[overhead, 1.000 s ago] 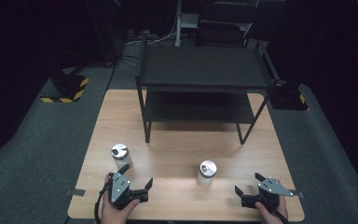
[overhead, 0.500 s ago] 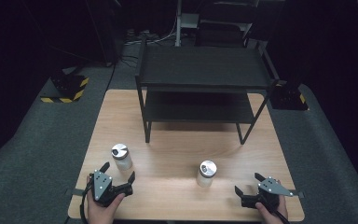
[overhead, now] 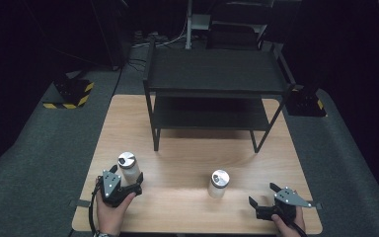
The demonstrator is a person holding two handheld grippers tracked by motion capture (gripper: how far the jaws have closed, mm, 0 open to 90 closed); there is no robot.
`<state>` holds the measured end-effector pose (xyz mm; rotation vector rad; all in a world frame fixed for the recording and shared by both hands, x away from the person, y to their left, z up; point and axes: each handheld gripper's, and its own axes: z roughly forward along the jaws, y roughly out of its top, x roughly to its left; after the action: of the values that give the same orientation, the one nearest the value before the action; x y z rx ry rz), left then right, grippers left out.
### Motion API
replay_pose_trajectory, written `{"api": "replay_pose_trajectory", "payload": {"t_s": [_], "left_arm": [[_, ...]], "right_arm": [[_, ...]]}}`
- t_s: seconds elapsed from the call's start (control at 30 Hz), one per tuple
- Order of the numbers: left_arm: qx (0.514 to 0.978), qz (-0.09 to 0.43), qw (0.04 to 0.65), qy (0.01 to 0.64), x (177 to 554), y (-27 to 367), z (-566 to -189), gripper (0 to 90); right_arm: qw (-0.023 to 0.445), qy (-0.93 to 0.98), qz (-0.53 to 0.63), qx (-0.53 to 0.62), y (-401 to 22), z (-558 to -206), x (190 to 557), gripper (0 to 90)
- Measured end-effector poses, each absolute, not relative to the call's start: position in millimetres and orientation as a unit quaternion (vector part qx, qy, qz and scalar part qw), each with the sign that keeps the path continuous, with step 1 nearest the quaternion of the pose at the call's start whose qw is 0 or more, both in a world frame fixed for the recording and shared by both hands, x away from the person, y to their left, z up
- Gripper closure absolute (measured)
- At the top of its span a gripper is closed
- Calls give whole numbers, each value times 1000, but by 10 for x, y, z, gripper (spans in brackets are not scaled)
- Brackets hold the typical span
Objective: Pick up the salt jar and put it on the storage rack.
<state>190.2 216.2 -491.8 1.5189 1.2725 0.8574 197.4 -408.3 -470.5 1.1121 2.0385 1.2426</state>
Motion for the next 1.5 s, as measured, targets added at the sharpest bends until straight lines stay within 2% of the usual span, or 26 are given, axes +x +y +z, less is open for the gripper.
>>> {"api": "replay_pose_trajectory", "payload": {"t_s": [0.33, 0.57, 1.17, 1.5], "left_arm": [[608, 349, 460, 545, 2062, 2121, -4959, 170], [598, 349, 470, 549, 2084, 2142, -4996, 295], [607, 341, 480, 534, 2045, 2137, -4957, 308], [610, 342, 498, 513, 2007, 1993, -4765, 309]], "right_arm": [[251, 747, 460, 409, -4094, -4714, 1969, 2], [252, 746, 460, 410, -4093, -4715, 1966, 3], [252, 741, 465, 414, -4108, -4726, 1959, 3], [251, 740, 467, 415, -4117, -4731, 1956, 2]]}}
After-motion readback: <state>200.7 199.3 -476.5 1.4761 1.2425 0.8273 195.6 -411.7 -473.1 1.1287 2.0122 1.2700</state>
